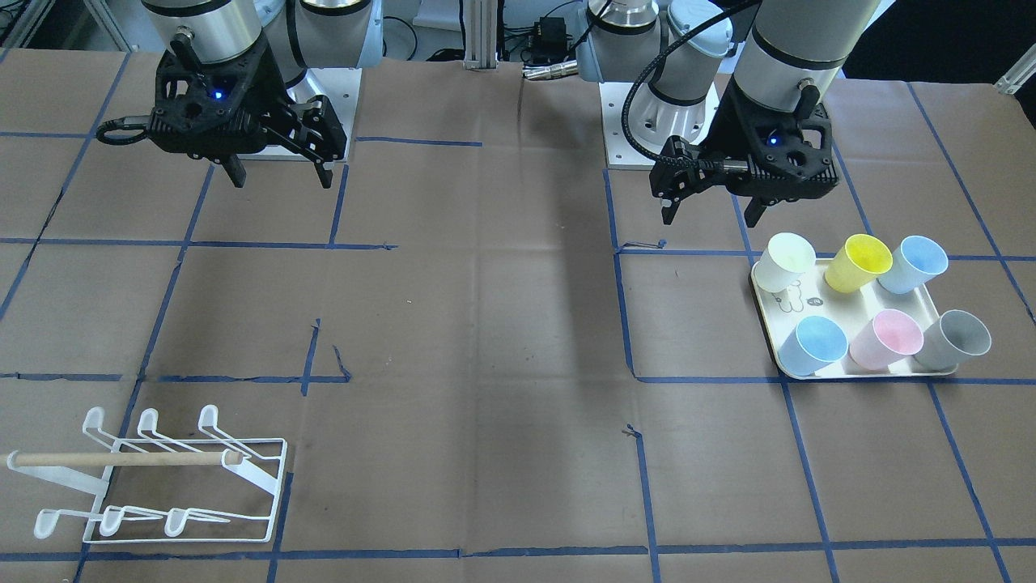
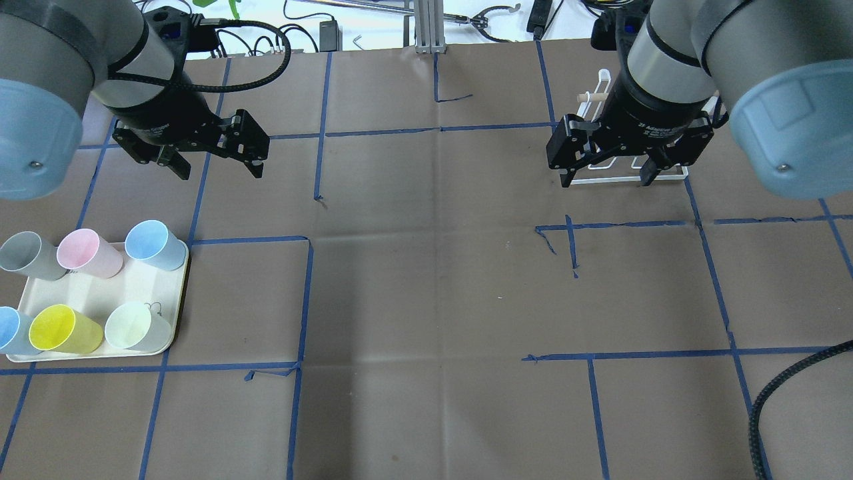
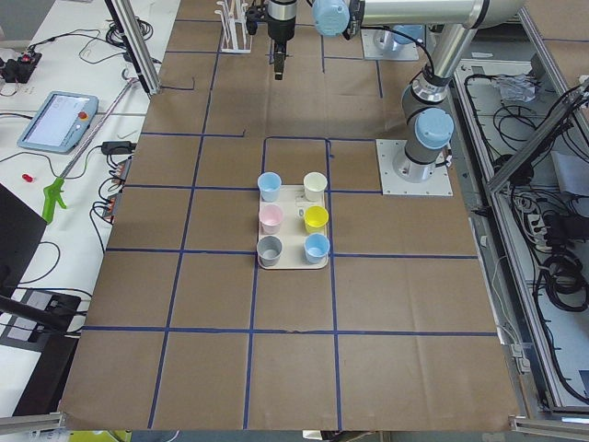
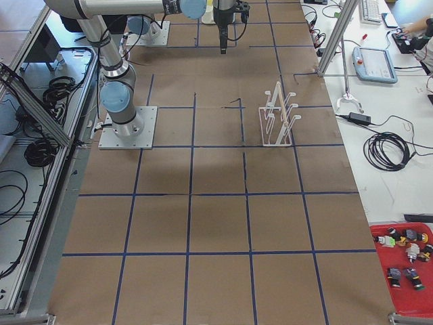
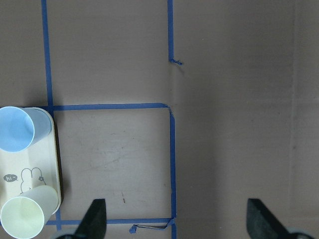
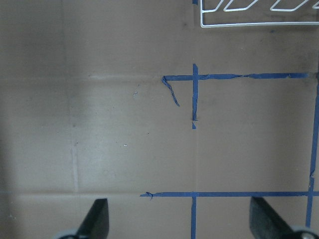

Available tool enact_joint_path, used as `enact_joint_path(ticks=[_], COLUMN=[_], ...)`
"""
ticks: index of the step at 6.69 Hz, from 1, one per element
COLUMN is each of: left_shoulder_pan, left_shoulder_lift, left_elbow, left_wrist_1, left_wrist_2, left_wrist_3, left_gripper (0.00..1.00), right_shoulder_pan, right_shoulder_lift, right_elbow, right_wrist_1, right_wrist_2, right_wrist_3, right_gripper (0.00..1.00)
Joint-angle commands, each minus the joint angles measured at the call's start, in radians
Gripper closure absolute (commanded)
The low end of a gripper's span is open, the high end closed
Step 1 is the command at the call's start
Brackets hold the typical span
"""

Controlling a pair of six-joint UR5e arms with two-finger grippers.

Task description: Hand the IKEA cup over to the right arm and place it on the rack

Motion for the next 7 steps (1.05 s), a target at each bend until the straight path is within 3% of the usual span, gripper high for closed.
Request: enact_joint_path(ticks=[1, 2, 5, 7], left_shoulder_pan=[0.012, 0.038, 0.281, 0.383], left_shoulder_lift=[0.003, 0.005, 0.008, 0.002], left_elbow=[-0.001, -0.010, -0.049, -0.079], left_wrist_1=[-0.012, -0.013, -0.009, 0.005], left_wrist_2=[0.003, 0.009, 0.010, 0.001], left_wrist_3=[0.003, 0.036, 0.318, 0.441], left_gripper=[0.00, 0.00, 0.00, 0.00], right_shoulder_pan=[0.000, 0.000, 0.000, 0.000], right_shoulder_lift=[0.000, 0.000, 0.000, 0.000], right_elbow=[-0.001, 0.000, 0.000, 0.000], right_wrist_1=[0.000, 0.000, 0.000, 0.000], right_wrist_2=[0.001, 0.001, 0.001, 0.001], right_wrist_3=[0.000, 0.000, 0.002, 0.002], right_gripper=[0.00, 0.00, 0.00, 0.00])
